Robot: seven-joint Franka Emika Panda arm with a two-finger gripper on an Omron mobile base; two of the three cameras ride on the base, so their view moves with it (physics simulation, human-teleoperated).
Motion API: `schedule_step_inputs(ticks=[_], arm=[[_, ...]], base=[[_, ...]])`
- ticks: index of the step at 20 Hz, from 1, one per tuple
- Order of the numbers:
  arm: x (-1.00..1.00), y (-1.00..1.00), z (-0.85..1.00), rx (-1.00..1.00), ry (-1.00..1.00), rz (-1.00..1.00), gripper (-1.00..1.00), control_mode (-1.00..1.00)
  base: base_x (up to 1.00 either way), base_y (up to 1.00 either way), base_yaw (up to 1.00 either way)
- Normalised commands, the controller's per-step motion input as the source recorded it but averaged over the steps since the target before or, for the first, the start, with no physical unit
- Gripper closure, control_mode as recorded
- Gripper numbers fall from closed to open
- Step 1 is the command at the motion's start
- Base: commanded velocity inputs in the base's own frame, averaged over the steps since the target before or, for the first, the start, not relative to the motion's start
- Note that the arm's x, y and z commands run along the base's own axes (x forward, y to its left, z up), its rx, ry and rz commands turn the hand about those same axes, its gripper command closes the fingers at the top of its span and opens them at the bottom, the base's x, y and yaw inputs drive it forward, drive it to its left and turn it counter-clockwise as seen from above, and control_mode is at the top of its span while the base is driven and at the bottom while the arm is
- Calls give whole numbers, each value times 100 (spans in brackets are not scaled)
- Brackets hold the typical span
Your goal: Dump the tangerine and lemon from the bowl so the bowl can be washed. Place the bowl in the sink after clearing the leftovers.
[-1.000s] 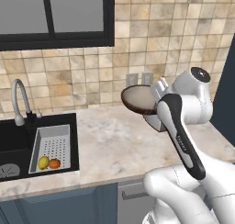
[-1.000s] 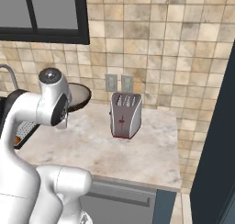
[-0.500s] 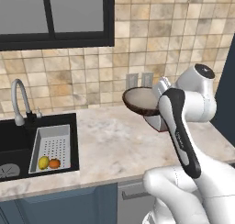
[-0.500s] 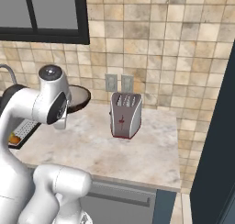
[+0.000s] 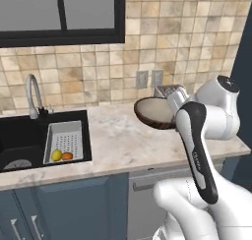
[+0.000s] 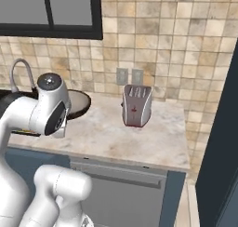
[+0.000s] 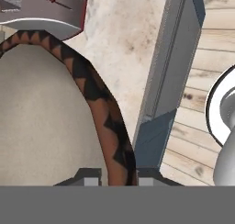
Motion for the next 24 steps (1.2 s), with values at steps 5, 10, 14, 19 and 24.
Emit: schedule_step_inputs(ticks=[5, 10, 14, 19, 24], arm=[[0, 0, 0, 0, 0, 0, 100, 100], [0, 0, 0, 0, 0, 0, 100, 100], [0, 0, 0, 0, 0, 0, 100, 100], [0, 0, 0, 0, 0, 0, 100, 100], [0, 0, 0, 0, 0, 0, 100, 100]], base=[[-14, 99, 0], [0, 100, 0], [0, 100, 0], [0, 100, 3], [0, 100, 5]])
